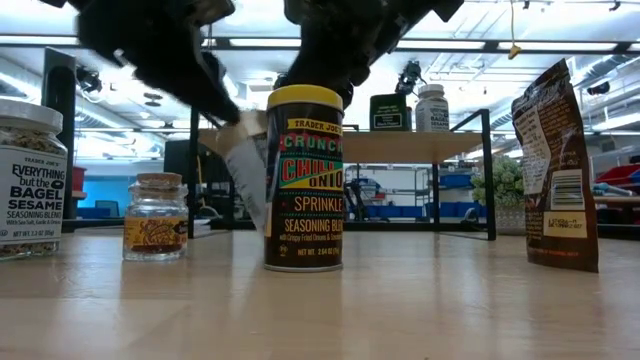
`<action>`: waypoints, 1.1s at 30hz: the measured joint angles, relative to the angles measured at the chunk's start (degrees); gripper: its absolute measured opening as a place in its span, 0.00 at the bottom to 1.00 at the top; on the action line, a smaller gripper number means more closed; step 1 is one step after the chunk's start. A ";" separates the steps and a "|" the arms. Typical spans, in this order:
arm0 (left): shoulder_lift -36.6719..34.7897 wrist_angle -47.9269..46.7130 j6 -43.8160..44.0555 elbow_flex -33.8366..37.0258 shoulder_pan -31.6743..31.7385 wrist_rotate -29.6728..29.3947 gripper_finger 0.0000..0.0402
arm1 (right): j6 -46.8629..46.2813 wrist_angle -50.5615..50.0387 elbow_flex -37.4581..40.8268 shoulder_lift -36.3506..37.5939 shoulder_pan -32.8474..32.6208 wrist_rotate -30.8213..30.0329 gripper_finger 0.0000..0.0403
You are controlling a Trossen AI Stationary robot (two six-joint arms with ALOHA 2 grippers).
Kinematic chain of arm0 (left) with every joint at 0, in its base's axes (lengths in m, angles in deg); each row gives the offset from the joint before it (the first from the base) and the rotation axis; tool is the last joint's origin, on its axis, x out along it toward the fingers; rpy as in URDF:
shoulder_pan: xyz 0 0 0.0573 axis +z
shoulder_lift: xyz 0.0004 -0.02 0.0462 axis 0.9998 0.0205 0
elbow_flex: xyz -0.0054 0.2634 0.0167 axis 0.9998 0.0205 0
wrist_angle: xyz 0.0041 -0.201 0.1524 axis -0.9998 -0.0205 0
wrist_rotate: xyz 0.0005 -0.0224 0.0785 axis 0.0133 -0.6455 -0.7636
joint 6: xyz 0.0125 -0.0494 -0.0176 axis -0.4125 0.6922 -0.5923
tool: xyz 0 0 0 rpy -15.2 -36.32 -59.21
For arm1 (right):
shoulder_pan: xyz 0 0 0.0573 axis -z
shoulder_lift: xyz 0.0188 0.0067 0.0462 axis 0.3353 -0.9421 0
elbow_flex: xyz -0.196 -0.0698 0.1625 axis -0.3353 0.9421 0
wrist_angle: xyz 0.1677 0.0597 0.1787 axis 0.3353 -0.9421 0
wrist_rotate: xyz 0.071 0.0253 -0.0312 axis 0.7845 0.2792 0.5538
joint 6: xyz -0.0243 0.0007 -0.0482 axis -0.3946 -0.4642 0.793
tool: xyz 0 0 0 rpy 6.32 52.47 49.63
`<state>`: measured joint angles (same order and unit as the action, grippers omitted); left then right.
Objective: Shelf spices
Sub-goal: Put the golden seasoning bottle on the shelf, then put the golden seasoning bottle on the shelf aligned with the other red seasoning can
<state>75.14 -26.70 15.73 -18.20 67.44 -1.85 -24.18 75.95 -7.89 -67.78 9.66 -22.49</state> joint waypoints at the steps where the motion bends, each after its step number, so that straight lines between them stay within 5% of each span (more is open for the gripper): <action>1: 0.00 0.53 0.06 -0.21 0.04 -0.91 0.62 | 0.00 0.59 -0.09 0.00 0.02 0.31 0.31; 21: -2.09 -16.34 4.24 -8.97 -0.06 -5.59 0.62 | 0.94 -9.08 -4.45 0.02 -0.07 -0.05 0.31; 33: -11.52 -21.88 13.53 -5.49 -13.22 -29.72 0.62 | 3.13 -0.99 -5.29 -0.02 0.08 -4.68 0.31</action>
<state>63.62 -48.58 29.26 -23.69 54.22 -31.57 -21.06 74.96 -13.18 -67.80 9.75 -27.17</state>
